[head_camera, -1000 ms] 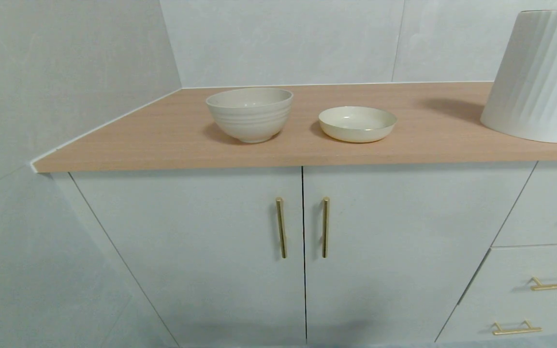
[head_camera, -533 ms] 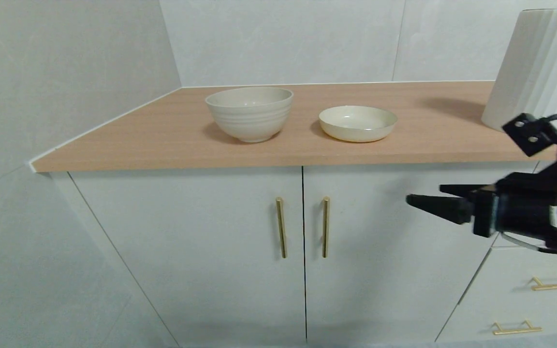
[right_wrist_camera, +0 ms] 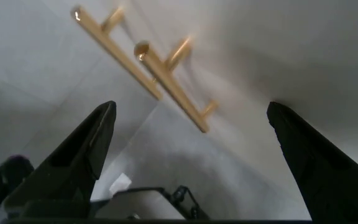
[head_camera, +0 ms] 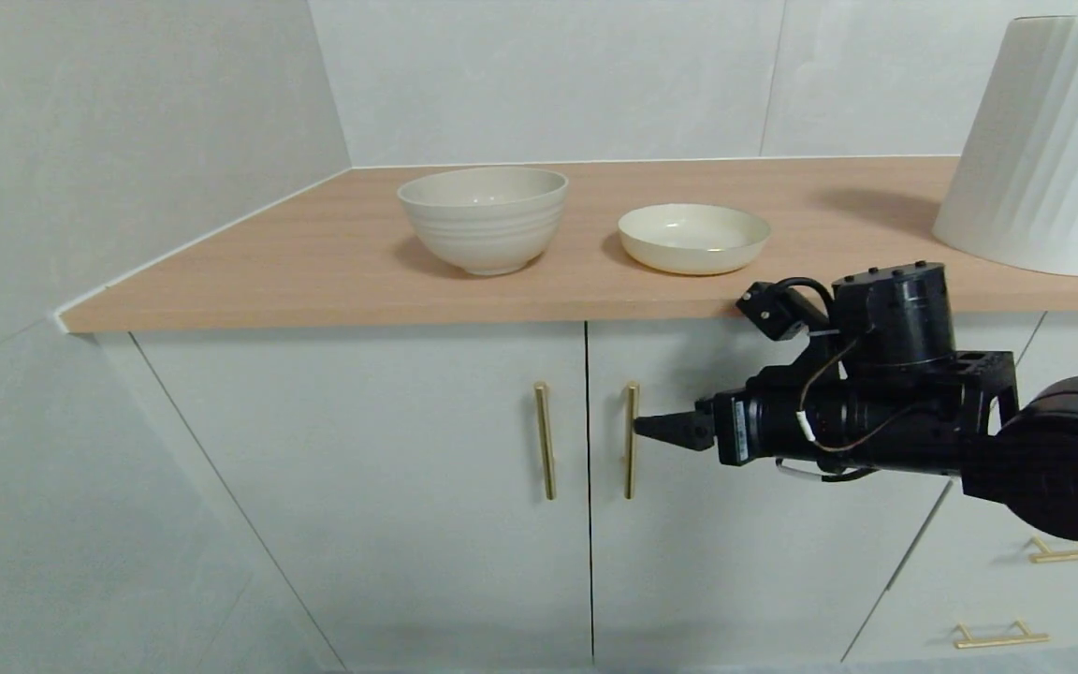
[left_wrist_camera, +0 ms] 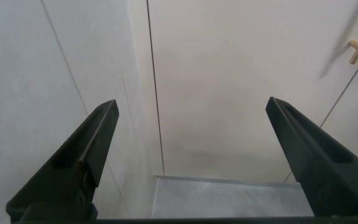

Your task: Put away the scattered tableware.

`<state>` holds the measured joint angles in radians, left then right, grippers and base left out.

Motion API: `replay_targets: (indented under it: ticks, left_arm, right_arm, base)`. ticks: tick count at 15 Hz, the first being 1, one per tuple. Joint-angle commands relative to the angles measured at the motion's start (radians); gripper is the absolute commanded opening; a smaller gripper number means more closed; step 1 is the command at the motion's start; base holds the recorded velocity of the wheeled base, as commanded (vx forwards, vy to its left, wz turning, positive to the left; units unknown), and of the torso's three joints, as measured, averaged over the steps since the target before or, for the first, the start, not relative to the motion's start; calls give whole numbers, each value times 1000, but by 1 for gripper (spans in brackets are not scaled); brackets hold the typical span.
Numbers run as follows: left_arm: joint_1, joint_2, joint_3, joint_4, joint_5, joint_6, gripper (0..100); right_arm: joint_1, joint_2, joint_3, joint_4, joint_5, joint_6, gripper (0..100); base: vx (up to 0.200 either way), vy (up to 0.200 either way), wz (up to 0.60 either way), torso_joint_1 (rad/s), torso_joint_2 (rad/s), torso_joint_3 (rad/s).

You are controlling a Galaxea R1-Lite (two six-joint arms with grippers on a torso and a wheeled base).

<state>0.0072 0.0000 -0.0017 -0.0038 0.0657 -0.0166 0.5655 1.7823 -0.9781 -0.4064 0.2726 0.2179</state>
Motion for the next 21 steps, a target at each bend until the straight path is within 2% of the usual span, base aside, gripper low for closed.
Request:
replay_targets:
  ticks: [1, 5, 13, 16, 21]
  left_arm:
    - [0, 0, 0, -1, 0, 0, 100]
    - [0, 0, 0, -1, 0, 0, 100]
    - [0, 0, 0, -1, 0, 0, 100]
    - [0, 0, 0, -1, 0, 0, 100]
    - [0, 0, 0, -1, 0, 0, 100]
  right_arm:
    - [14, 63, -2, -23, 0, 0, 100]
    - [66, 172, 10, -213, -4, 6, 100]
    - [99, 203, 95, -384, 0, 9, 100]
    - [137, 169, 156, -476, 2, 52, 100]
    - [165, 123, 197, -496, 74, 104, 100]
  base:
    - [0, 0, 0, 0, 0, 0]
    - [0, 0, 0, 0, 0, 0]
    - [0, 0, 0, 0, 0, 0]
    - [0, 0, 0, 0, 0, 0]
    - [0, 0, 0, 0, 0, 0]
